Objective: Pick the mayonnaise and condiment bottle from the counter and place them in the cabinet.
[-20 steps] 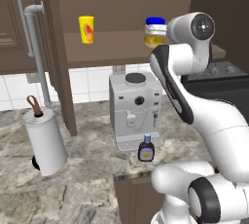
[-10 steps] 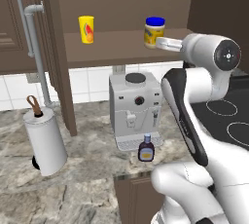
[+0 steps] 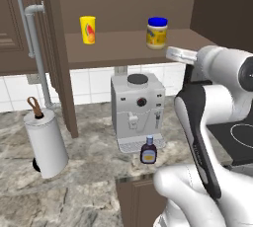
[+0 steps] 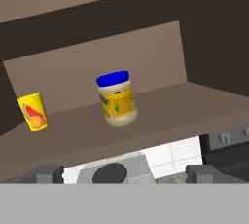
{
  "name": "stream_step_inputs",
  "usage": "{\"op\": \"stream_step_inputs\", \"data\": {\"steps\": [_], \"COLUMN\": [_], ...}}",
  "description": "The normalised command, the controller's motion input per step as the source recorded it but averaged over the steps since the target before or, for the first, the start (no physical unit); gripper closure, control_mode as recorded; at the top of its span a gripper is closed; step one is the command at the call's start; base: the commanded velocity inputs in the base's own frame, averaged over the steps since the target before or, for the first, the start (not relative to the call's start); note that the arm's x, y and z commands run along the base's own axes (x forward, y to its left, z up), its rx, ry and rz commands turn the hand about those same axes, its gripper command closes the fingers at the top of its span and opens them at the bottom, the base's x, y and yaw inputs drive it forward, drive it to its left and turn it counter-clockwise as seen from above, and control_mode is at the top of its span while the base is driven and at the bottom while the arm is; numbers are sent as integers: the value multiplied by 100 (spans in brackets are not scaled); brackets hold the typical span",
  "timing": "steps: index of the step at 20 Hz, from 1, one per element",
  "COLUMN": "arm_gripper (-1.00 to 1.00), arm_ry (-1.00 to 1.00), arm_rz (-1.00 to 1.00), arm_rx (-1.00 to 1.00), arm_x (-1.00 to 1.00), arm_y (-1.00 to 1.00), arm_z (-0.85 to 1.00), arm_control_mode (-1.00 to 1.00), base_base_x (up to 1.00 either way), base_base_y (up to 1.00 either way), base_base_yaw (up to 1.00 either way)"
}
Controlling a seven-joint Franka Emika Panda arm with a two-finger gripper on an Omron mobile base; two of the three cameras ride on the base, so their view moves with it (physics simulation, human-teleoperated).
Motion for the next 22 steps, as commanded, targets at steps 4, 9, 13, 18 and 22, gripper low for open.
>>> {"op": "stream_step_inputs", "data": {"steps": [4, 9, 13, 18, 22], "arm_gripper": [-100, -100, -100, -100, -100], "arm_ry": [7, 12, 13, 7, 5], "arm_rz": [0, 0, 3, 18, 25], "arm_rx": [1, 0, 0, 0, 0], "arm_x": [-40, -27, -11, 4, 34], "arm_y": [0, 0, 0, 0, -8], "arm_z": [-19, -37, -42, -39, -53], "arm_control_mode": [-100, -100, -100, -100, -100], "base_base_x": [0, 0, 0, 0, 0], "base_base_y": [0, 0, 0, 0, 0], "base_base_yaw": [0, 0, 0, 0, 0]}}
